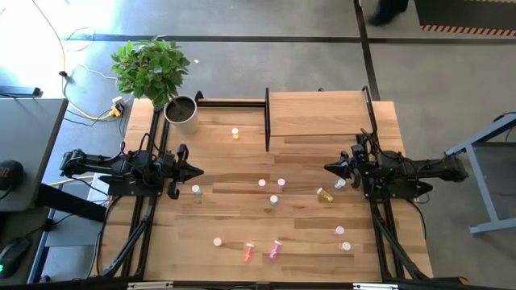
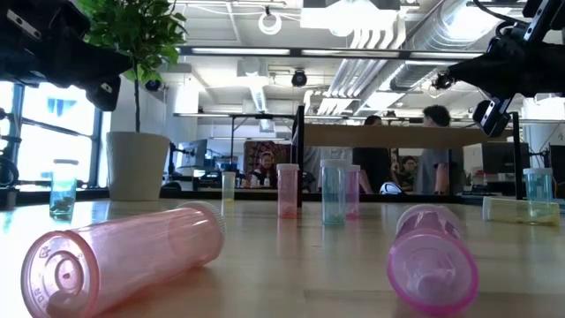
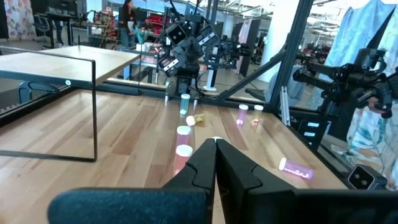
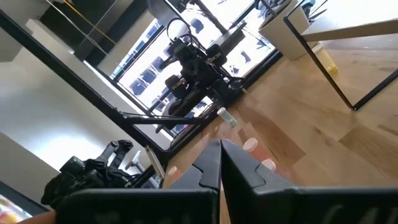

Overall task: Pick and place medicine bottles onto shelf by color
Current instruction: Put the top purple pill bottle on the shelf

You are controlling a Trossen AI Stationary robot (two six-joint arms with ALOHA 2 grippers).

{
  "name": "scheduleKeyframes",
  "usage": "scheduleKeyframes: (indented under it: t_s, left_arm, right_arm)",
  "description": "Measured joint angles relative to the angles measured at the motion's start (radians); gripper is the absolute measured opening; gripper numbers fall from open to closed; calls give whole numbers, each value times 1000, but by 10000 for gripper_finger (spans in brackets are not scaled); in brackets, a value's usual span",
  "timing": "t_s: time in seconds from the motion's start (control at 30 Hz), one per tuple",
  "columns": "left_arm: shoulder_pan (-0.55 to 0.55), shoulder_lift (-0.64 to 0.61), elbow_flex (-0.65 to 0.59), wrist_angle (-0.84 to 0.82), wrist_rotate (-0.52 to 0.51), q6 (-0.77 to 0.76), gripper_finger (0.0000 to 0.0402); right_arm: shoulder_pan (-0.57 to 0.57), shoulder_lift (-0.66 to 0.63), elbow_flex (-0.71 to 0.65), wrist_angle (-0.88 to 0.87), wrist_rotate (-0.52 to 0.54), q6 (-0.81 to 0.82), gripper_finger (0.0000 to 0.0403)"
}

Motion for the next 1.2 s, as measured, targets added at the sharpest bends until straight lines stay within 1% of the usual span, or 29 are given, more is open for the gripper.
scheduleKeyframes:
  t_s: [0.13,0.33,0.47,0.63,0.77,0.97,1.2]
  left_arm:
    - [0,0,0,0,0,0,1]
    - [0,0,0,0,-1,0,1]
    - [0,0,0,2,-23,0,1]
    - [0,0,0,7,-27,-6,1]
    - [0,0,0,10,-30,-63,1]
    - [0,0,0,9,-32,-181,0]
    - [0,0,0,8,-53,-237,0]
  right_arm:
    - [0,0,0,0,5,-7,0]
    - [0,0,9,35,7,-79,0]
    - [0,0,55,39,25,-147,0]
    - [0,0,120,29,28,-213,0]
    - [0,18,176,-16,66,-241,0]
    - [0,126,260,-66,135,-284,0]
    - [0,316,364,-76,138,-324,1]
